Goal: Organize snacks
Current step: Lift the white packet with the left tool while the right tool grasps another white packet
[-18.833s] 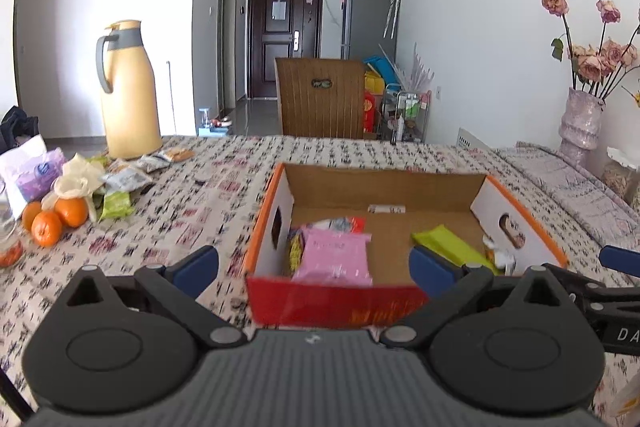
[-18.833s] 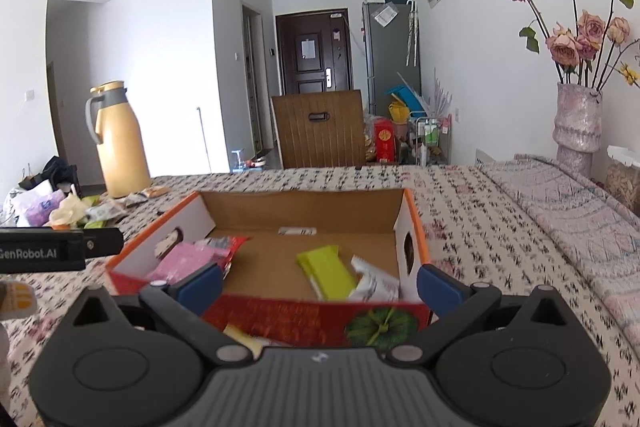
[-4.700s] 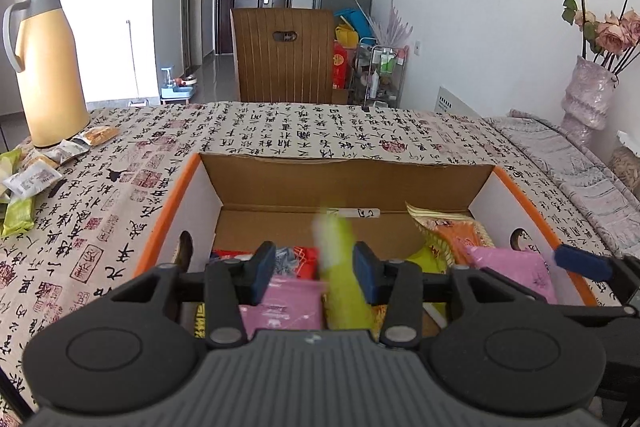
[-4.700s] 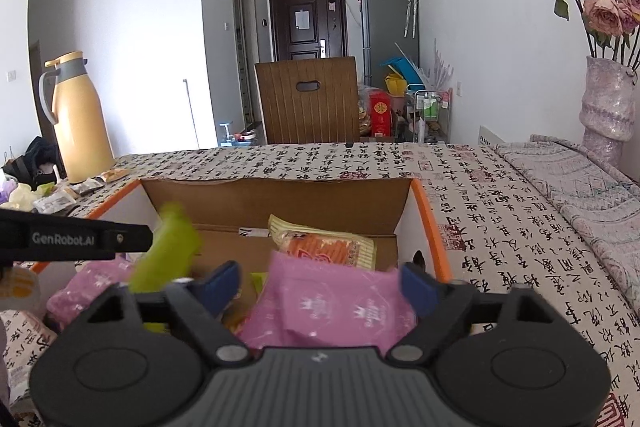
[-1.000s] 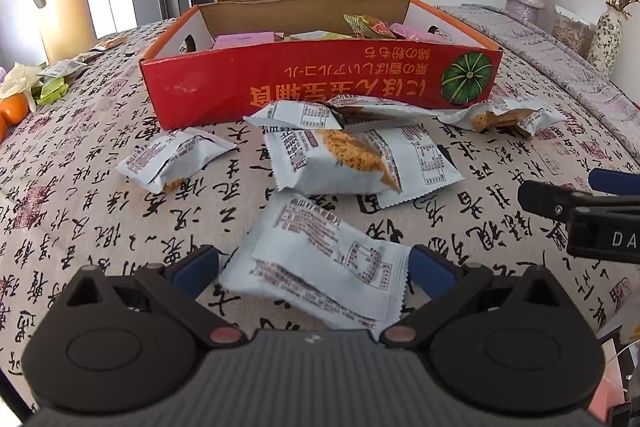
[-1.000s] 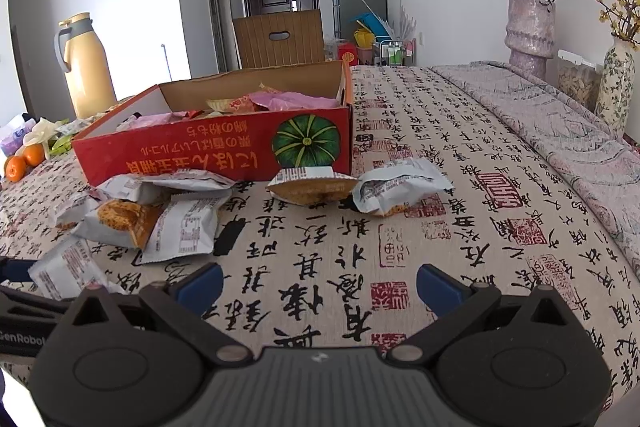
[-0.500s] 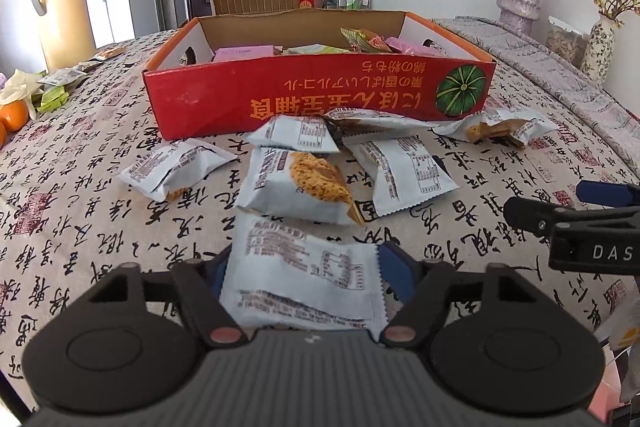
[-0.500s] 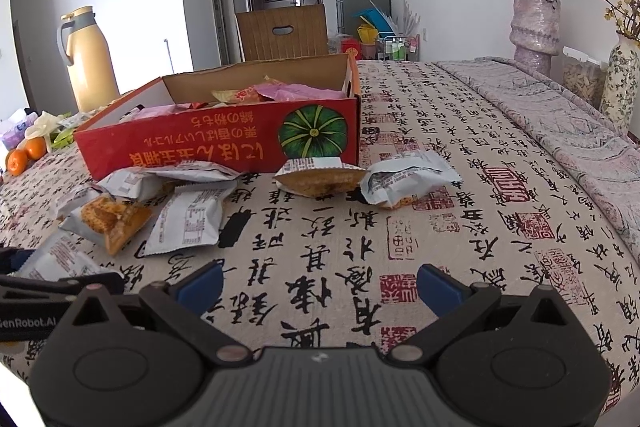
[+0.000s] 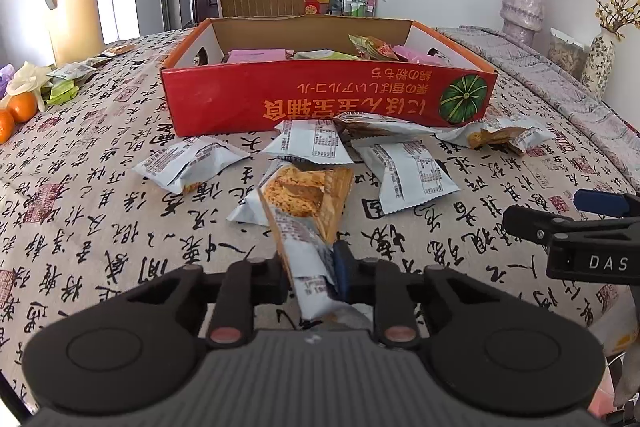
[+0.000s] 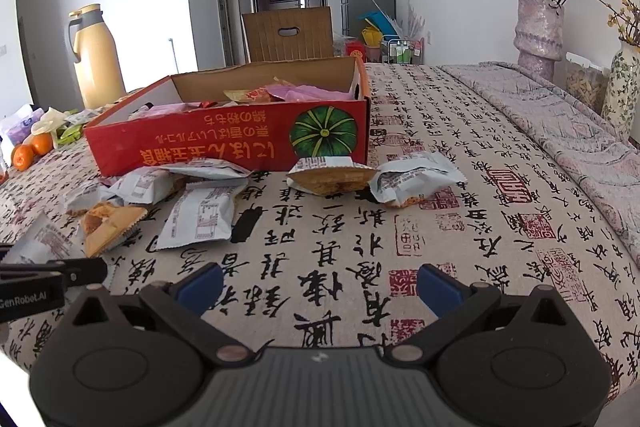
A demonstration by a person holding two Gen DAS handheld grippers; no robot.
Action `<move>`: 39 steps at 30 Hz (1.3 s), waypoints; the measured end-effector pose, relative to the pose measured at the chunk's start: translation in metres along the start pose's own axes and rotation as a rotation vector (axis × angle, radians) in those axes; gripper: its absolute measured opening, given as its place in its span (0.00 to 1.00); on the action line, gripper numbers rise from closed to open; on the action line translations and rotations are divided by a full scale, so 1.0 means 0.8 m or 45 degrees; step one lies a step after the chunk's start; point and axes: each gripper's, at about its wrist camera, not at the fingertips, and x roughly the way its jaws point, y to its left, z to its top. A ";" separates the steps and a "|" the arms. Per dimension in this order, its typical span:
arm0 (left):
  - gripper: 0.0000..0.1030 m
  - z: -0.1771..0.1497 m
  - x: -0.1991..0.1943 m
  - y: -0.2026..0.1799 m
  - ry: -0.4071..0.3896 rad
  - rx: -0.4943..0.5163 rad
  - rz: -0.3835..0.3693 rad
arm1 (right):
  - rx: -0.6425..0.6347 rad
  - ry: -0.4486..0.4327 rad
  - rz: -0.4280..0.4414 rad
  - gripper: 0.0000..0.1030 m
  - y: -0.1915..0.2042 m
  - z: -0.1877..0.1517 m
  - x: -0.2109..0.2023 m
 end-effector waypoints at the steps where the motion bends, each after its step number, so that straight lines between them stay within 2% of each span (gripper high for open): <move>1: 0.19 0.000 -0.002 0.001 -0.003 -0.002 -0.002 | -0.001 -0.001 0.000 1.00 0.000 0.000 -0.001; 7: 0.14 0.000 -0.015 0.004 -0.040 -0.007 -0.007 | -0.009 -0.011 0.000 1.00 0.003 -0.002 -0.008; 22: 0.13 0.020 -0.045 0.014 -0.158 -0.003 0.016 | -0.041 -0.032 0.023 1.00 0.018 0.004 -0.012; 29: 0.13 0.038 -0.047 0.020 -0.209 -0.013 0.031 | -0.071 -0.032 0.067 1.00 0.040 0.020 0.008; 39: 0.13 0.055 -0.029 0.034 -0.206 -0.024 0.050 | -0.130 -0.019 0.109 1.00 0.079 0.052 0.054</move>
